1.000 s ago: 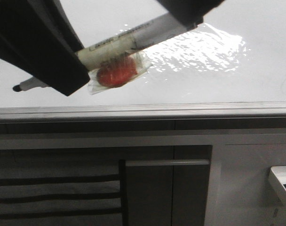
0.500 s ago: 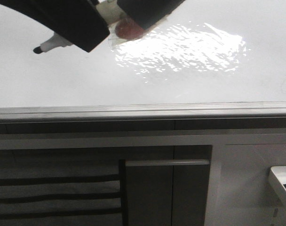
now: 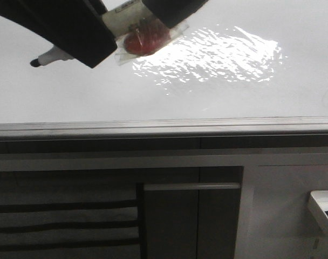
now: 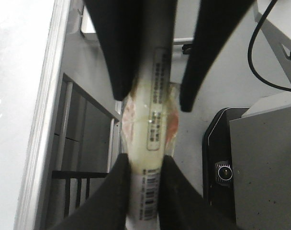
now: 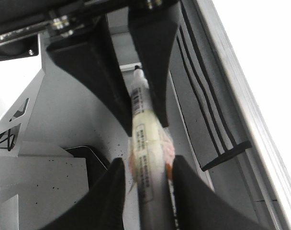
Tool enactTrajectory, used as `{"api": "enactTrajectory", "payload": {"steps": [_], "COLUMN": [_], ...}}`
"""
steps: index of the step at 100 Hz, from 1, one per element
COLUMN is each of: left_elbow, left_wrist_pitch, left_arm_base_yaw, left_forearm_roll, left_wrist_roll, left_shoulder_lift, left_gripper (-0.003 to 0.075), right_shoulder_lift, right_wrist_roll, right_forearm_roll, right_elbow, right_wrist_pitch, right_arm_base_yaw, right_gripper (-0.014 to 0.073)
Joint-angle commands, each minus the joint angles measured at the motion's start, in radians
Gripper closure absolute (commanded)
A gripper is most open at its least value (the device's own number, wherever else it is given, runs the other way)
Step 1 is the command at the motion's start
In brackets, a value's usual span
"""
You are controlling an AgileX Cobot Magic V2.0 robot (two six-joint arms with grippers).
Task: Write number 9 on whiteboard
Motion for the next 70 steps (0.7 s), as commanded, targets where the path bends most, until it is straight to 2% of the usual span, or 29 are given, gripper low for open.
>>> {"api": "enactTrajectory", "payload": {"steps": [1,20,26,33,42,48,53,70], "left_elbow": [-0.034,-0.034,-0.034,-0.034,-0.034,-0.034,-0.034,-0.032], "left_wrist_pitch": [-0.038,-0.051,-0.051,-0.054,-0.054,-0.059,-0.060,-0.060], "left_arm_base_yaw": [-0.008,-0.008,-0.008,-0.008,0.006,0.033,0.061,0.190], "left_forearm_roll": [-0.029,-0.028,-0.028,-0.024,-0.019,-0.017,-0.017,-0.017], "left_wrist_roll": [-0.001,-0.001,-0.001,-0.001,-0.010,-0.040,-0.062,-0.123], "left_shoulder_lift": [-0.020,-0.020,-0.020,-0.020,-0.020,-0.028,-0.042,-0.138], "left_gripper": [0.0741,0.0740,0.0731,0.0658,0.0482,0.0379,0.0340,0.0337], "right_shoulder_lift": [-0.016,-0.016,-0.016,-0.016,-0.023,-0.038,-0.054,-0.114], "right_wrist_roll": [-0.015,-0.015,-0.015,-0.015,0.001,0.069,0.147,0.542], "right_forearm_roll": [0.031,0.031,0.031,0.023,-0.021,-0.077,-0.145,-0.500], "right_elbow": [-0.033,-0.033,-0.033,-0.033,-0.033,-0.033,-0.033,-0.033], "right_wrist_pitch": [-0.042,-0.042,-0.042,-0.042,-0.046,-0.059,-0.073,-0.064], "right_arm_base_yaw": [0.001,0.001,0.001,0.001,0.001,0.001,0.001,-0.008], "right_gripper": [0.0496,0.0650,0.0660,0.0658,0.0658,0.0658,0.0657,0.0657]}}
